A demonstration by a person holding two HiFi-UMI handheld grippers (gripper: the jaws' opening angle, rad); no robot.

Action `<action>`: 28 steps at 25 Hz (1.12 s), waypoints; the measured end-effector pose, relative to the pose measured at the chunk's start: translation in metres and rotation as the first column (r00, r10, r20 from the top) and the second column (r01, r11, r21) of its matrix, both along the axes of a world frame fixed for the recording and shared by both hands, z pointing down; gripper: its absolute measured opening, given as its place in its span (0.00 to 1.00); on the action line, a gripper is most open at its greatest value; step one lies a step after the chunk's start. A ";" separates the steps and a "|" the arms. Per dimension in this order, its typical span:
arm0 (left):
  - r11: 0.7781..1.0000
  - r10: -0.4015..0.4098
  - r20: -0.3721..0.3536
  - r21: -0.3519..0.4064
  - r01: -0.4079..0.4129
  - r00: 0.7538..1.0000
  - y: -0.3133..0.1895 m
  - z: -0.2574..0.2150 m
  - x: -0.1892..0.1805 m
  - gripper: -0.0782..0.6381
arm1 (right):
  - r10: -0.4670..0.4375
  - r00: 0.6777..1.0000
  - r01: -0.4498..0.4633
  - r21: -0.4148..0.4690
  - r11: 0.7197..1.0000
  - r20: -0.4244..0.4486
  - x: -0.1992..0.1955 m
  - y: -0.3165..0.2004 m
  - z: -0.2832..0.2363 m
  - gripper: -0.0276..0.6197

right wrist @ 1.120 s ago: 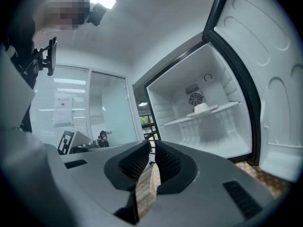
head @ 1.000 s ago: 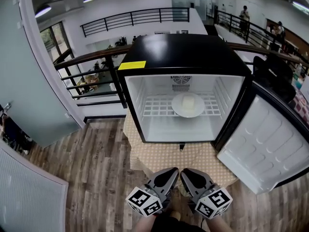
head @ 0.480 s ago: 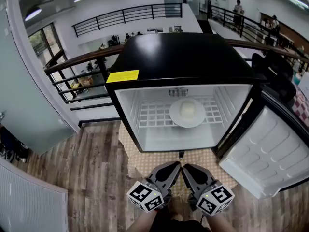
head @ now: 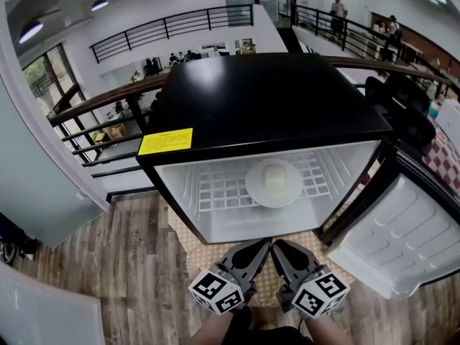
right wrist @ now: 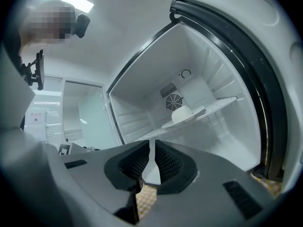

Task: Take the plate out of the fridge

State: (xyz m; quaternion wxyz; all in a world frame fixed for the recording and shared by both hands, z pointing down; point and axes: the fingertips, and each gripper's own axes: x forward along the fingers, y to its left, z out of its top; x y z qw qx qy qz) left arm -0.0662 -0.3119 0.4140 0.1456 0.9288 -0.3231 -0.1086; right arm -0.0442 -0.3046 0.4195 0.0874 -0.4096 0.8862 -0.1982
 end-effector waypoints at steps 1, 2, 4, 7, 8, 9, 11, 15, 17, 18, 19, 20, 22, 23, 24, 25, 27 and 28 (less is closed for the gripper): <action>1.000 0.002 -0.001 -0.001 -0.002 1.000 -0.003 0.000 -0.001 0.12 | 0.014 1.000 -0.014 -0.010 1.000 0.000 0.000 -0.004 0.001 0.13; 1.000 0.004 -0.003 -0.001 -0.004 1.000 -0.007 0.001 -0.002 0.12 | 0.032 0.999 -0.032 -0.022 0.999 -0.002 0.002 -0.009 0.003 0.13; 1.000 0.006 -0.007 0.002 -0.006 1.000 -0.014 0.003 -0.004 0.12 | 0.070 0.997 -0.071 -0.052 0.996 -0.008 0.006 -0.020 0.007 0.13; 1.000 0.008 -0.010 0.002 -0.008 1.000 -0.021 0.005 -0.007 0.12 | 0.121 0.992 -0.118 -0.098 0.988 0.025 0.013 -0.034 0.008 0.13; 1.000 0.009 -0.011 0.000 -0.009 1.000 -0.023 0.005 -0.008 0.12 | 0.136 0.990 -0.131 -0.112 0.985 0.047 0.016 -0.039 0.008 0.13; 1.000 0.010 -0.012 -0.002 -0.010 1.000 -0.025 0.006 -0.009 0.12 | 0.152 0.986 -0.142 -0.127 0.982 0.071 0.019 -0.043 0.006 0.13; 1.000 0.011 -0.014 -0.008 -0.011 1.000 -0.029 0.008 -0.010 0.12 | 0.183 0.974 -0.162 -0.162 0.973 0.130 0.024 -0.053 0.004 0.13; 1.000 0.018 -0.016 -0.013 -0.019 1.000 -0.034 0.008 -0.009 0.12 | 0.235 0.933 -0.169 -0.245 0.955 0.272 0.034 -0.071 -0.003 0.16; 1.000 0.020 -0.018 -0.013 -0.020 1.000 -0.036 0.009 -0.009 0.12 | 0.248 0.906 -0.155 -0.276 0.949 0.344 0.036 -0.079 -0.009 0.20; 1.000 0.019 -0.019 -0.014 -0.020 1.000 -0.037 0.009 -0.009 0.12 | 0.257 0.888 -0.145 -0.298 0.943 0.382 0.037 -0.084 -0.011 0.20; 1.000 0.019 -0.021 -0.016 -0.019 1.000 -0.038 0.010 -0.009 0.12 | 0.273 0.868 -0.138 -0.327 0.935 0.414 0.038 -0.087 -0.010 0.20; 1.000 0.019 -0.023 -0.018 -0.020 1.000 -0.038 0.011 -0.008 0.12 | 0.295 0.853 -0.138 -0.360 0.923 0.431 0.040 -0.091 -0.009 0.21; 1.000 0.019 -0.026 -0.019 -0.020 0.999 -0.039 0.012 -0.008 0.12 | 0.340 0.832 -0.146 -0.417 0.897 0.438 0.045 -0.095 -0.004 0.21; 1.000 0.019 -0.025 -0.020 -0.019 1.000 -0.040 0.011 -0.008 0.12 | 0.351 0.822 -0.142 -0.435 0.889 0.449 0.045 -0.098 -0.004 0.21; 1.000 0.018 -0.024 -0.021 -0.019 1.000 -0.040 0.011 -0.008 0.12 | 0.354 0.811 -0.130 -0.447 0.885 0.466 0.044 -0.100 -0.004 0.21; 1.000 0.017 -0.024 -0.022 -0.018 1.000 -0.041 0.011 -0.008 0.12 | 0.354 0.801 -0.114 -0.457 0.882 0.483 0.041 -0.102 -0.004 0.21; 1.000 0.015 -0.024 -0.026 -0.015 1.000 -0.041 0.012 -0.008 0.12 | 0.358 0.787 -0.090 -0.481 0.872 0.503 0.037 -0.105 -0.003 0.21; 1.000 0.013 -0.024 -0.028 -0.014 1.000 -0.041 0.011 -0.008 0.12 | 0.362 0.782 -0.083 -0.491 0.867 0.507 0.036 -0.106 -0.003 0.21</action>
